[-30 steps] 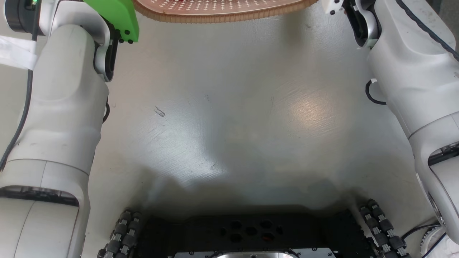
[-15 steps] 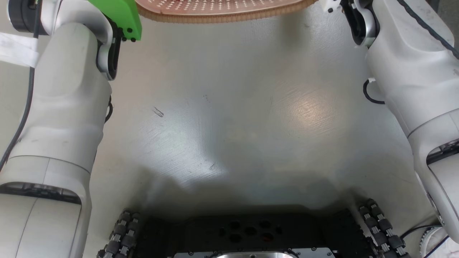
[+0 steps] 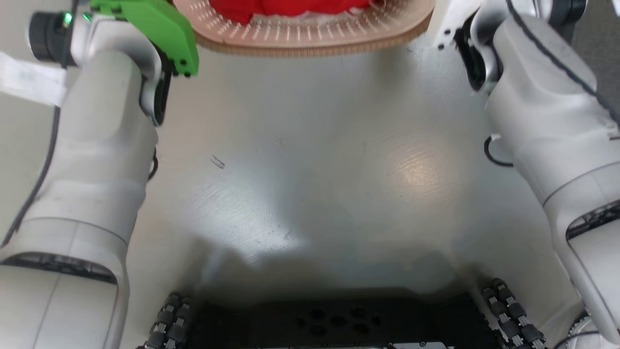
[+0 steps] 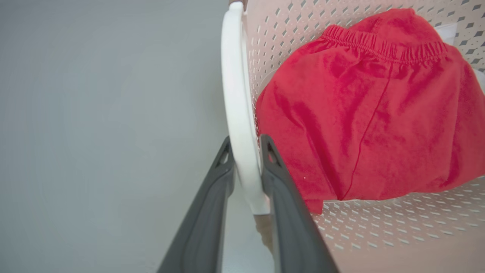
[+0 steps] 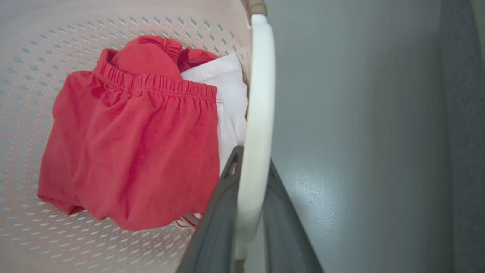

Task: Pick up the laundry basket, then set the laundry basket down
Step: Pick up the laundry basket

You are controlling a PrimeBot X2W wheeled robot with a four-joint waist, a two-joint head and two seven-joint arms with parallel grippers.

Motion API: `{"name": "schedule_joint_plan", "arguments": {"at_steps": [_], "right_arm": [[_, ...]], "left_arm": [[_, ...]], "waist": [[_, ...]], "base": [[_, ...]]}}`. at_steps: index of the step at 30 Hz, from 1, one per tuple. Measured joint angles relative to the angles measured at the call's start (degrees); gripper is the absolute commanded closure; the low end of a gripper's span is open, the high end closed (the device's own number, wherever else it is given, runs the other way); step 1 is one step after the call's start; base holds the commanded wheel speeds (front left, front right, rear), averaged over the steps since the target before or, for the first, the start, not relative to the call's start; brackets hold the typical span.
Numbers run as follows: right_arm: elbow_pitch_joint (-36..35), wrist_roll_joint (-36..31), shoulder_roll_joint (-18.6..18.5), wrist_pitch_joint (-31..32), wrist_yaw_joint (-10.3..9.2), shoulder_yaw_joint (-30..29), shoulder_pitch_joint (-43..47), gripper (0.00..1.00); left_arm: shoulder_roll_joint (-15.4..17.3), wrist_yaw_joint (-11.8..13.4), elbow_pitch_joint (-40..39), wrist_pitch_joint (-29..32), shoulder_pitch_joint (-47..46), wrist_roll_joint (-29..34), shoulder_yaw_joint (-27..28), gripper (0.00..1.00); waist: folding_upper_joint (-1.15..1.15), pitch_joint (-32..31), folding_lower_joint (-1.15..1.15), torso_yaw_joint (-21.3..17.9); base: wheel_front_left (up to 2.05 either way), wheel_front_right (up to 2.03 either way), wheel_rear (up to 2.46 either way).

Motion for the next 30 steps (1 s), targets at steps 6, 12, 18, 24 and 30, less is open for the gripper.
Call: {"name": "schedule_joint_plan", "arguments": {"at_steps": [6,12,18,24,30], "right_arm": [[1.1,1.1,0.4,-1.3,0.02,0.7,3.0,1.00],[2.4,2.7,0.5,-2.3,0.07,1.2,6.4,1.00],[3.2,4.4,1.0,-2.3,0.60,2.3,10.8,1.00],[3.3,6.4,1.1,-2.3,1.27,3.7,14.4,1.00],[3.4,8.1,1.4,-2.3,1.63,5.3,19.2,1.00]], "left_arm": [[-0.4,0.0,1.5,-0.8,3.1,-1.3,-1.1,1.00],[-0.5,-1.0,2.2,-1.5,5.7,-1.9,-3.0,1.00],[-0.7,-1.6,3.6,-1.7,9.7,-2.5,-4.6,1.00],[-0.9,-2.0,4.5,-2.0,13.4,-4.5,-5.3,1.00],[-1.1,-2.0,5.5,-2.0,17.3,-5.9,-6.0,1.00]], "waist": [[0.00,-2.5,0.00,0.1],[0.00,-5.7,0.00,0.5],[0.00,-9.6,0.00,1.0],[0.00,-13.8,0.00,1.4],[0.00,-18.2,0.00,1.6]], "base": [[0.00,0.00,0.00],[0.00,0.00,0.00],[0.00,0.00,0.00],[0.00,0.00,0.00],[0.00,0.00,0.00]]}}
